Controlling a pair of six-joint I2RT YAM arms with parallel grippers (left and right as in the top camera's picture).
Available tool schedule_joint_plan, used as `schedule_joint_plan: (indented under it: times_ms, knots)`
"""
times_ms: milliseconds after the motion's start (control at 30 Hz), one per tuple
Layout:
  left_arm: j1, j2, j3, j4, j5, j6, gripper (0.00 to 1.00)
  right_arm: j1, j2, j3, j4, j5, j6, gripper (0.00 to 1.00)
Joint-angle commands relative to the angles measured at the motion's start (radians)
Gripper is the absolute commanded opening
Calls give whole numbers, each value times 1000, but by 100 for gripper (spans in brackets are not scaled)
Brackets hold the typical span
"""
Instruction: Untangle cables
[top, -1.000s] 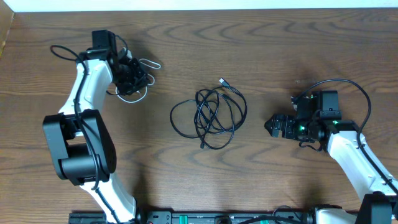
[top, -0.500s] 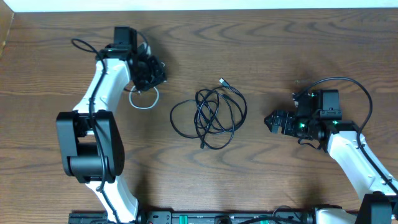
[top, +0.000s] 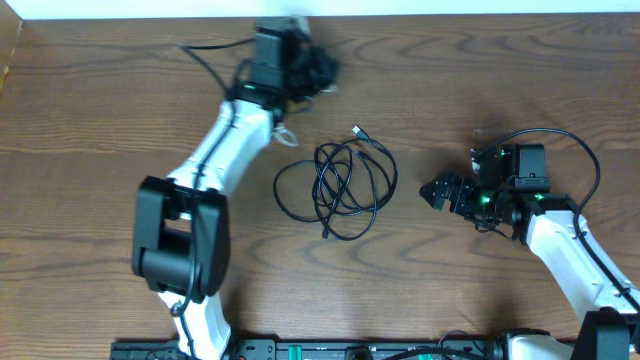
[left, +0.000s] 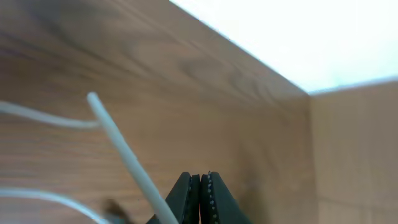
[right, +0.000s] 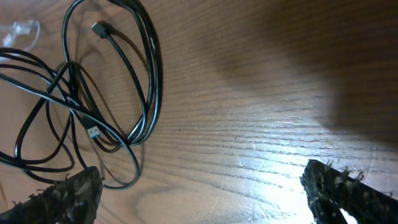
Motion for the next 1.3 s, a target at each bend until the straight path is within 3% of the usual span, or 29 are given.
schedule_joint_plan:
  times_ms: [0,333,533,767,867,933,967,1067,1167,1267]
  knots:
    - [-117,4,9,9,-1,4,8,9,0,-2,2,39,11,99]
    - [-312,4,9,-128,5,278,8,8,0,-2,-6,80,10,99]
    - [-300,4,9,-333,6,283,8,5,0,-2,-103,133,10,99]
    - [-327,11,8,-568,6,291,9,-1,0,-2,-67,109,18,99]
    - [-335,13,8,-589,5,316,24,-1,0,-2,-56,51,50,99]
    - [-336,13,8,-587,6,320,48,-1,0,-2,-39,-6,52,99]
    - [-336,13,8,-586,6,320,55,-1,0,-2,-29,-31,60,99]
    - [-335,13,8,-583,7,320,64,-1,0,-2,4,-117,116,99]
    - [-328,0,11,-583,12,320,80,-1,0,-2,23,-178,168,99]
    - [-308,-28,27,-583,83,346,90,0,0,-2,37,-183,180,99]
